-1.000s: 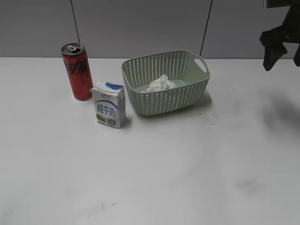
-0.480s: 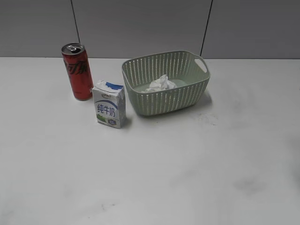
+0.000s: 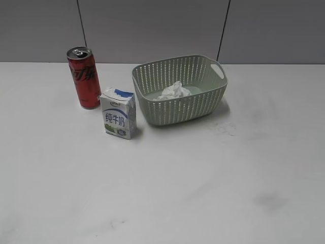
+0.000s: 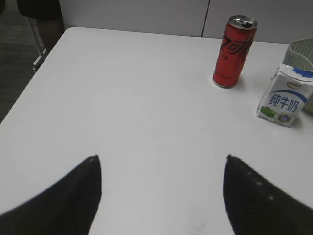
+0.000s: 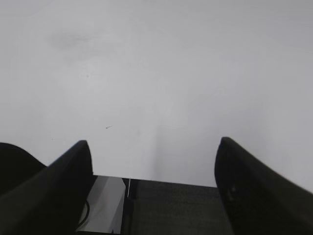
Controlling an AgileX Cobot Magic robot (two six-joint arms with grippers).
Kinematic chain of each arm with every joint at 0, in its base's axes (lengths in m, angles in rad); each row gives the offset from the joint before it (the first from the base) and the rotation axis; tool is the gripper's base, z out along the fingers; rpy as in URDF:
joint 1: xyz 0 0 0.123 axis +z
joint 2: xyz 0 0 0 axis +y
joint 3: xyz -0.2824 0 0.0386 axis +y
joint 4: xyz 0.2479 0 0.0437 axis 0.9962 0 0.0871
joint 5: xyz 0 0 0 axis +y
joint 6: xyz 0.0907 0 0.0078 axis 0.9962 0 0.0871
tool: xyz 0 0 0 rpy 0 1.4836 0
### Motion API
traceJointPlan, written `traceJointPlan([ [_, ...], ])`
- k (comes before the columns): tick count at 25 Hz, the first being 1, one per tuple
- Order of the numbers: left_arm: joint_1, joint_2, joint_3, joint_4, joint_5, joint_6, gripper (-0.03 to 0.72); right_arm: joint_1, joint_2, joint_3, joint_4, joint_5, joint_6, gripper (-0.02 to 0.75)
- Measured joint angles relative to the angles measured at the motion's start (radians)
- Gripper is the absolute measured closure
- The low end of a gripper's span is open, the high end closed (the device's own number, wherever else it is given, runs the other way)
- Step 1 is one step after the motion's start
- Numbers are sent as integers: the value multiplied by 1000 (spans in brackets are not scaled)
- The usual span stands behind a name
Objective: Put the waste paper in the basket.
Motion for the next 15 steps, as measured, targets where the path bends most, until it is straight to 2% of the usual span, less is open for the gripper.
traceJointPlan([
  [4, 0, 0, 0, 0, 0, 0, 117, 0, -183, 68, 0, 6, 0, 151],
  [15, 0, 0, 0, 0, 0, 0, 117, 0, -591, 74, 0, 7, -1, 153],
])
